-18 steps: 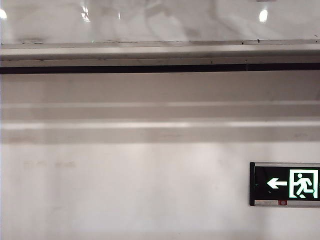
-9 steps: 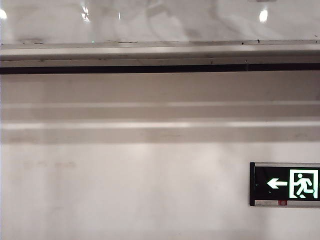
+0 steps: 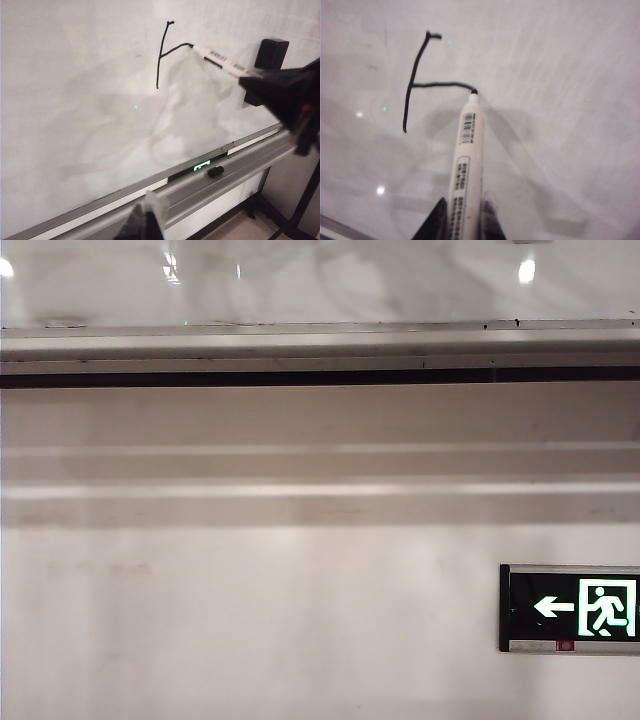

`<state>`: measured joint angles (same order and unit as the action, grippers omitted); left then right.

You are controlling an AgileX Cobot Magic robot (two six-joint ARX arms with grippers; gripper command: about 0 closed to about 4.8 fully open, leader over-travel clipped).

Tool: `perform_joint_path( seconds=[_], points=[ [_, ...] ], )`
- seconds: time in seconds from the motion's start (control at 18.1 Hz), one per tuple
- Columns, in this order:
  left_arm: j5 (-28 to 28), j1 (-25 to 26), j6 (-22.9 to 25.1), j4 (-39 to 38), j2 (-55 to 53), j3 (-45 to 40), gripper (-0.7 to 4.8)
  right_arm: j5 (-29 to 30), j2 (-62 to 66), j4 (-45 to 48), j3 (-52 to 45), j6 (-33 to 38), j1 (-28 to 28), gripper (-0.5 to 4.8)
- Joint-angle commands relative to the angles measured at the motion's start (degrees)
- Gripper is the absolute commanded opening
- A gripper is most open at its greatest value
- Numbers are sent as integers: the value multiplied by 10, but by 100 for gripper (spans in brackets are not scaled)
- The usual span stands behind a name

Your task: Take a marker from the whiteboard tray, write "Hi!" on the whiteboard, and then put the marker back vertically into the whiteboard tray.

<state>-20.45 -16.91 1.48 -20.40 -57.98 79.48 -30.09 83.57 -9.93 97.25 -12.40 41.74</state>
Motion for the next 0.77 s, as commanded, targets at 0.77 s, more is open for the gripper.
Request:
perform_joint_path(
  seconds=[0.77],
  points=[
    [-4,0,0,0,2,4,-5,41,2,70,2,-75,-24,-5]
  ],
)
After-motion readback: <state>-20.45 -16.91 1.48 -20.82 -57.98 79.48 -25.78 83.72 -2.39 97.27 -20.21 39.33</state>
